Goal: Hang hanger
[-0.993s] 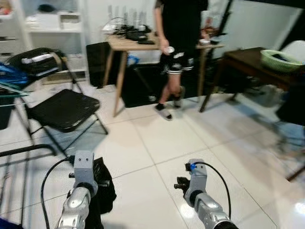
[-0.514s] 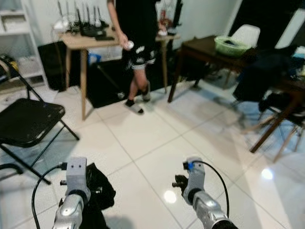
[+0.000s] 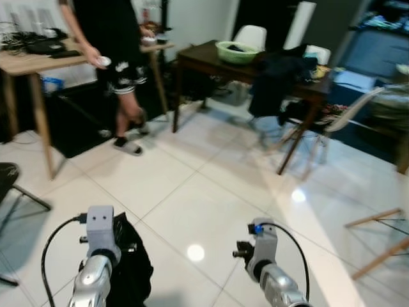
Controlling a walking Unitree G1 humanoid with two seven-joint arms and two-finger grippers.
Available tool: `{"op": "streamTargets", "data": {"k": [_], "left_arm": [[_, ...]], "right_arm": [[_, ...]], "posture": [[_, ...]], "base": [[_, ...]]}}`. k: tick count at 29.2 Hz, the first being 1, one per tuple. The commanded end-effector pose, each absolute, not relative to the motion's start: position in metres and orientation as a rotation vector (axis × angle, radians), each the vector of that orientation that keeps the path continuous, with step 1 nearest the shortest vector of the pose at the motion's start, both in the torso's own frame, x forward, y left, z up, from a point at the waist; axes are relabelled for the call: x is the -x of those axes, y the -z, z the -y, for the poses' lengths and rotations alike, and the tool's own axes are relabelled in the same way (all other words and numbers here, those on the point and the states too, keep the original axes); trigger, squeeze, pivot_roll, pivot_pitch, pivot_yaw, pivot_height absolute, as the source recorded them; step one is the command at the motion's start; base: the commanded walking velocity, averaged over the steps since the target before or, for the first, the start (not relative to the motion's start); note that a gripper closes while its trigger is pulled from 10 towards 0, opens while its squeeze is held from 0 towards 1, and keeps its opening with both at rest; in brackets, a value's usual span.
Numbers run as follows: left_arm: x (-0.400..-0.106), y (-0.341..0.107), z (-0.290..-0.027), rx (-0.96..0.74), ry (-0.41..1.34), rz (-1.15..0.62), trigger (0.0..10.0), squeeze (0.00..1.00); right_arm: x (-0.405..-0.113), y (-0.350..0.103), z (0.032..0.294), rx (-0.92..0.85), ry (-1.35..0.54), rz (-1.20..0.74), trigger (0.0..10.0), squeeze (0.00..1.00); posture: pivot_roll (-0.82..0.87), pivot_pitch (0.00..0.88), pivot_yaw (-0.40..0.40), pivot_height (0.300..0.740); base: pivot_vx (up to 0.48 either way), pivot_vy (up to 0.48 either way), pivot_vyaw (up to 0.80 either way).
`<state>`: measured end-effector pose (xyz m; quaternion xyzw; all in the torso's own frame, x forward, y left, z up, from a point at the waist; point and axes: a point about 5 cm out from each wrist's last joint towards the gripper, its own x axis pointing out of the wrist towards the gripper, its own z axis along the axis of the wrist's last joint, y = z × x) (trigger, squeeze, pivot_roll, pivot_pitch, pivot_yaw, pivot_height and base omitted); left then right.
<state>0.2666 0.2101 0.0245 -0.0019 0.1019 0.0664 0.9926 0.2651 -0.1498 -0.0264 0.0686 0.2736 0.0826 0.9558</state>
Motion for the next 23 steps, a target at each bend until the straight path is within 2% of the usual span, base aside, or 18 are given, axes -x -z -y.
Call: {"op": "streamTargets", "data": {"k": [1,7,13,19,23], "left_arm": [[-0.270,-0.031,-0.207,0.002,-0.123,-0.173,10.0,0.00],[-0.265,-0.033,-0.219,0.030,-0.162,-0.165,10.0,0.00],[-0.265,-0.034,-0.216,0.043,-0.160,-0.154,10.0,0.00],[-0.262,-0.032,-0.212,0.061,-0.155,-0.142,10.0,0.00],[-0.262,-0.033,-0.215,0.063,-0.168,-0.148,10.0,0.00]], "right_arm": [[-0.265,0.027,0.152,-0.128,-0.171,-0.564,10.0,0.00],[-0.274,0.020,0.143,-0.128,-0.189,-0.538,10.0,0.00],[-0.274,0.019,0.144,-0.115,-0.200,-0.528,10.0,0.00],[-0.268,0.024,0.153,-0.110,-0.167,-0.540,10.0,0.00],[-0.270,0.022,0.151,-0.110,-0.176,-0.536,10.0,0.00]], "posture": [[0.04,0.024,-0.099,0.740],[0.01,0.041,-0.088,0.740],[0.00,0.049,-0.079,0.740],[-0.01,0.035,-0.069,0.740],[-0.01,0.028,-0.081,0.740]], "base": [[0.000,0.000,-0.80],[0.000,0.000,-0.80],[0.000,0.000,-0.80],[0.000,0.000,0.00],[0.000,0.000,-0.80]]}}
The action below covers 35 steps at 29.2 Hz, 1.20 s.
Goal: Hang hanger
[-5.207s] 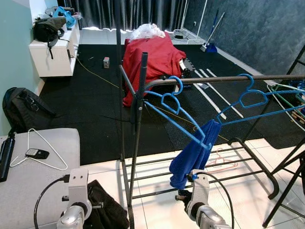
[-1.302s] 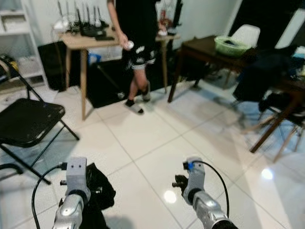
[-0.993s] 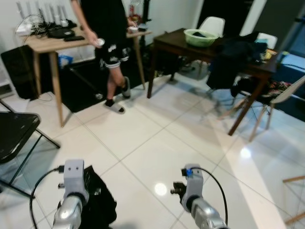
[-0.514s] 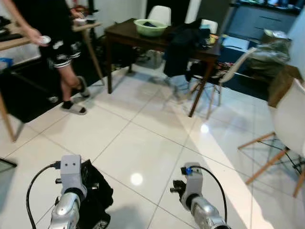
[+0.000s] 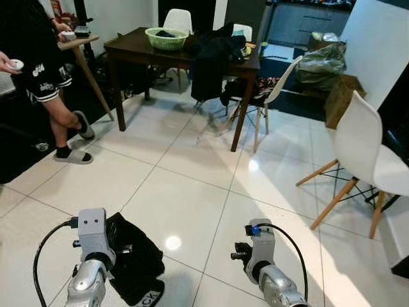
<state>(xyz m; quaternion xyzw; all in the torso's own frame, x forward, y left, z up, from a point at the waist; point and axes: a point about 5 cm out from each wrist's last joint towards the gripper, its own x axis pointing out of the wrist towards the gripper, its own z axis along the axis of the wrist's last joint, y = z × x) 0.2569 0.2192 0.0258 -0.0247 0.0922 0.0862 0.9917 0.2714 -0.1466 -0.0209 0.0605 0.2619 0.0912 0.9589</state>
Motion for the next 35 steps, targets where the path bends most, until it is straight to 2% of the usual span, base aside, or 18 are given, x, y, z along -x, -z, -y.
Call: {"op": "streamTargets", "data": {"k": [1,13,21,35], "left_arm": [[-0.262,-0.033,-0.215,0.063,-0.168,-0.148,10.0,0.00],[-0.267,-0.040,-0.213,0.073,-0.167,-0.106,10.0,0.00],[-0.274,-0.053,-0.205,0.076,-0.128,-0.044,10.0,0.00],[-0.277,-0.055,-0.204,0.065,-0.128,-0.043,10.0,0.00]], "right_arm": [[-0.270,0.022,0.151,-0.110,-0.176,-0.536,10.0,0.00],[-0.277,0.014,0.149,-0.089,-0.218,-0.495,10.0,0.00],[-0.282,0.010,0.149,-0.096,-0.222,-0.477,10.0,0.00],[-0.280,0.011,0.145,-0.102,-0.239,-0.472,10.0,0.00]], "posture": [[-0.01,0.028,-0.081,0.740],[-0.03,0.005,-0.084,0.740],[-0.03,0.000,-0.089,0.740],[-0.04,0.000,-0.089,0.740]], "base": [[0.000,0.000,-0.80],[0.000,0.000,-0.07],[0.337,0.000,0.00],[0.397,0.000,0.00]]}}
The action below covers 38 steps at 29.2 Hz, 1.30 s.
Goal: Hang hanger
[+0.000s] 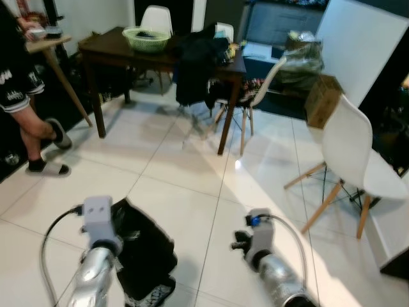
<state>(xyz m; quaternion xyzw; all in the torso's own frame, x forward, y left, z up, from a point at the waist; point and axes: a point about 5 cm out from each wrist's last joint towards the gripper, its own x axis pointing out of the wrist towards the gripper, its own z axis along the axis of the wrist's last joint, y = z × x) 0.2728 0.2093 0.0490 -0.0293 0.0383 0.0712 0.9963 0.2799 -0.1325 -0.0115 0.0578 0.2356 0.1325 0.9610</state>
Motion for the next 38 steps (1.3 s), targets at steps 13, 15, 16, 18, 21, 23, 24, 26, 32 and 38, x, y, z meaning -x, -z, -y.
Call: {"op": "streamTargets", "data": {"k": [13,15,16,18,21,23,24,26,32,38], "left_arm": [[-0.2761,-0.0529,-0.2022,0.070,-0.141,-0.065,10.0,0.00],[-0.2772,-0.0525,-0.1993,0.066,-0.128,-0.071,10.0,0.00],[-0.2772,-0.0525,-0.1993,0.066,-0.128,-0.071,10.0,0.00],[-0.2783,-0.0525,-0.1972,0.059,-0.113,-0.073,10.0,0.00],[-0.2789,-0.0527,-0.1967,0.057,-0.108,-0.074,10.0,0.00],[-0.2793,-0.0529,-0.1969,0.057,-0.108,-0.074,10.0,0.00],[-0.2795,-0.0532,-0.1970,0.057,-0.108,-0.073,10.0,0.00],[-0.2797,-0.0533,-0.1970,0.056,-0.108,-0.073,10.0,0.00],[-0.2797,-0.0534,-0.1971,0.057,-0.109,-0.073,10.0,0.00],[-0.2790,-0.0529,-0.1977,0.058,-0.111,-0.075,10.0,0.00]], "right_arm": [[-0.2808,0.0099,0.1443,-0.104,-0.252,-0.465,10.0,0.00],[-0.2804,0.0107,0.1443,-0.116,-0.244,-0.471,10.0,0.00],[-0.2804,0.0107,0.1443,-0.116,-0.244,-0.471,10.0,0.00],[-0.2800,0.0112,0.1446,-0.125,-0.237,-0.475,10.0,0.00],[-0.2798,0.0114,0.1452,-0.121,-0.234,-0.475,10.0,0.00],[-0.2796,0.0115,0.1457,-0.120,-0.233,-0.475,10.0,0.00],[-0.2796,0.0113,0.1460,-0.118,-0.232,-0.472,10.0,0.00],[-0.2797,0.0110,0.1463,-0.118,-0.234,-0.468,10.0,0.00],[-0.2805,0.0099,0.1457,-0.114,-0.242,-0.460,10.0,0.00],[-0.2821,0.0087,0.1442,-0.114,-0.249,-0.459,10.0,0.00]], "posture": [[-0.03,0.008,-0.094,0.740],[-0.03,0.009,-0.092,0.740],[-0.03,0.009,-0.092,0.740],[-0.03,0.005,-0.084,0.740],[-0.03,0.004,-0.084,0.740],[-0.04,0.002,-0.083,0.740],[-0.04,0.002,-0.083,0.740],[-0.03,0.000,-0.084,0.740],[-0.03,0.000,-0.088,0.740],[-0.03,0.000,-0.093,0.740]], "base": [[0.392,0.000,0.00],[0.390,0.000,-0.40],[0.390,0.000,-0.80],[0.390,0.000,-0.80],[0.390,0.000,-0.80],[0.392,0.000,-0.65],[0.394,0.000,0.00],[0.392,0.000,0.00],[0.393,0.000,0.00],[0.391,0.000,0.00]]}}
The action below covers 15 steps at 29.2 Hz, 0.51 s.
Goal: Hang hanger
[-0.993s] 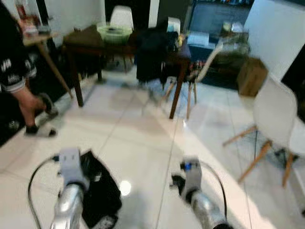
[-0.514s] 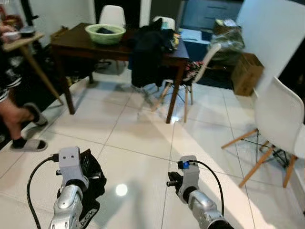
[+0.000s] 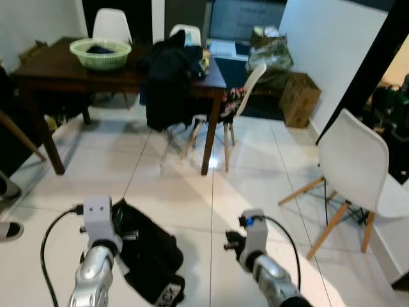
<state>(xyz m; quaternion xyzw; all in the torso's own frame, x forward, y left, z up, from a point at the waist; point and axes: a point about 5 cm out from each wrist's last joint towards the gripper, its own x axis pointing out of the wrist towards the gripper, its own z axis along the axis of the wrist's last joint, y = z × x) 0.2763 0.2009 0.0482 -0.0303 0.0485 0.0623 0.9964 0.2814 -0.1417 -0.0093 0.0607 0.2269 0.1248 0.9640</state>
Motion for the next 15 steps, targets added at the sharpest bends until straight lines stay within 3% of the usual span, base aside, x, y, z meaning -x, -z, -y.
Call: {"op": "streamTargets", "data": {"k": [1,15], "left_arm": [[-0.2791,-0.0529,-0.1977,0.058,-0.112,-0.075,10.0,0.00],[-0.2807,-0.0548,-0.1973,0.063,-0.112,-0.067,10.0,0.00]], "right_arm": [[-0.2822,0.0086,0.1442,-0.114,-0.249,-0.459,10.0,0.00],[-0.2859,0.0050,0.1433,-0.127,-0.251,-0.443,10.0,0.00]], "posture": [[-0.03,0.000,-0.093,0.740],[-0.03,0.000,-0.094,0.740]], "base": [[0.394,0.000,0.00],[0.391,0.000,0.00]]}}
